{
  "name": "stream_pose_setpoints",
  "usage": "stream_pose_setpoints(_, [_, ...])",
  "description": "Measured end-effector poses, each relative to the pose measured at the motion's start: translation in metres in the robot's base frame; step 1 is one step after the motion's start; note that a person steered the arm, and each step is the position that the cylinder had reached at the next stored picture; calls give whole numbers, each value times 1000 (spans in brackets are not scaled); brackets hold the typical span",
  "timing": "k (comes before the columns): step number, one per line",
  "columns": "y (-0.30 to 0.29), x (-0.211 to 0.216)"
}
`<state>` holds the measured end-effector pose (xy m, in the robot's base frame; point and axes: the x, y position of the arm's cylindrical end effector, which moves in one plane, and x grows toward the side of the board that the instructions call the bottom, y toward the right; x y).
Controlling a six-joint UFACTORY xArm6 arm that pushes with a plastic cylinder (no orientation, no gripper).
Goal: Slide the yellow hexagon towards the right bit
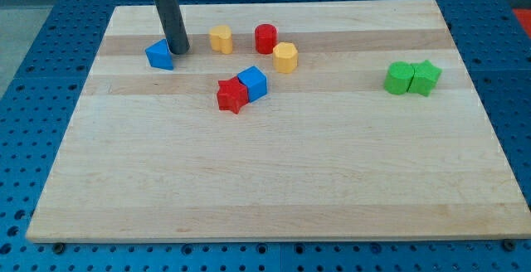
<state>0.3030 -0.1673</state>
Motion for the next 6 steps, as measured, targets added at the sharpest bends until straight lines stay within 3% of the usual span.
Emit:
stream_pose_setpoints(2, [-70,48])
stream_pose_setpoints(5, [170,46])
stream_pose_setpoints(6, [176,89])
